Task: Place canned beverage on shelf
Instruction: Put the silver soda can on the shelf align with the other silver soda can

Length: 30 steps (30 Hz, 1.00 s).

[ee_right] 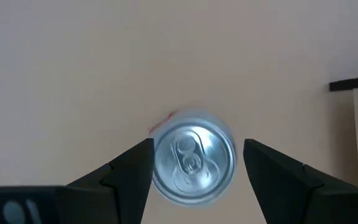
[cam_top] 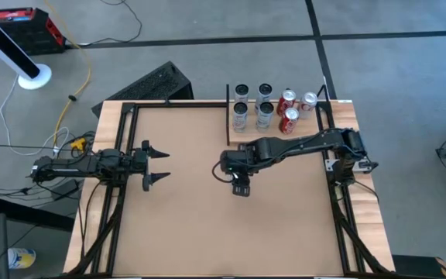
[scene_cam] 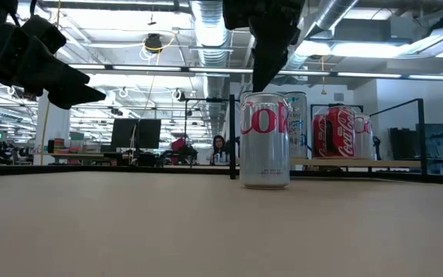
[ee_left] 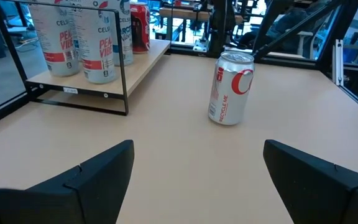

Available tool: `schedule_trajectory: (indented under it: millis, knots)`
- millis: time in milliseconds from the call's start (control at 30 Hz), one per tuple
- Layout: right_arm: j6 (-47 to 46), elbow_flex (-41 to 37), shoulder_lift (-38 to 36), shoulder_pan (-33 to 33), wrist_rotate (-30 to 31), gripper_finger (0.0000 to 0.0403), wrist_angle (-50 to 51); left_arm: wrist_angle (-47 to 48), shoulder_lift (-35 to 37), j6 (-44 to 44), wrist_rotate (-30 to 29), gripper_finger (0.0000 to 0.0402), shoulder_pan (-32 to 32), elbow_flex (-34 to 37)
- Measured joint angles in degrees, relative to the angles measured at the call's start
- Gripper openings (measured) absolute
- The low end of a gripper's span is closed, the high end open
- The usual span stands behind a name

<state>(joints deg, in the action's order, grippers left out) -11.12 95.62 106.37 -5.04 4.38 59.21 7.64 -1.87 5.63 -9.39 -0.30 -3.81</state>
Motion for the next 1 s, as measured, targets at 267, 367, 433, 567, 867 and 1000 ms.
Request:
schedule_trajectory:
  millis: [267,367,433,567,867,1000]
  knots:
    - [-1.65,0.00,0.00,0.00,0.02,0.0278,-1.87,0.00,-0.01,-0.01,0.00,0.0343,0.01,0.00]
    - [-2.39,0.00,0.00,0.00,0.18,0.0295,-1.87,0.00,0.00,-0.02,0.00,0.0343,0.00,0.00]
    - [-2.43,0.00,0.00,0.00,0.66,0.0313,-1.87,0.00,0.00,-0.02,0.00,0.0343,0.00,0.00]
    - [-3.17,0.00,0.00,0.00,1.05,0.0362,-1.83,0.00,0.00,-0.02,0.00,0.0343,0.00,0.00]
    - [-5.08,-0.03,0.26,-0.09,-4.15,0.0384,-0.51,0.02,0.00,-0.02,0.00,0.0343,0.00,0.00]
    - [-4.82,-0.09,0.99,-0.08,-4.04,0.0386,0.11,0.00,-0.01,-0.02,-0.01,0.0343,0.00,0.01]
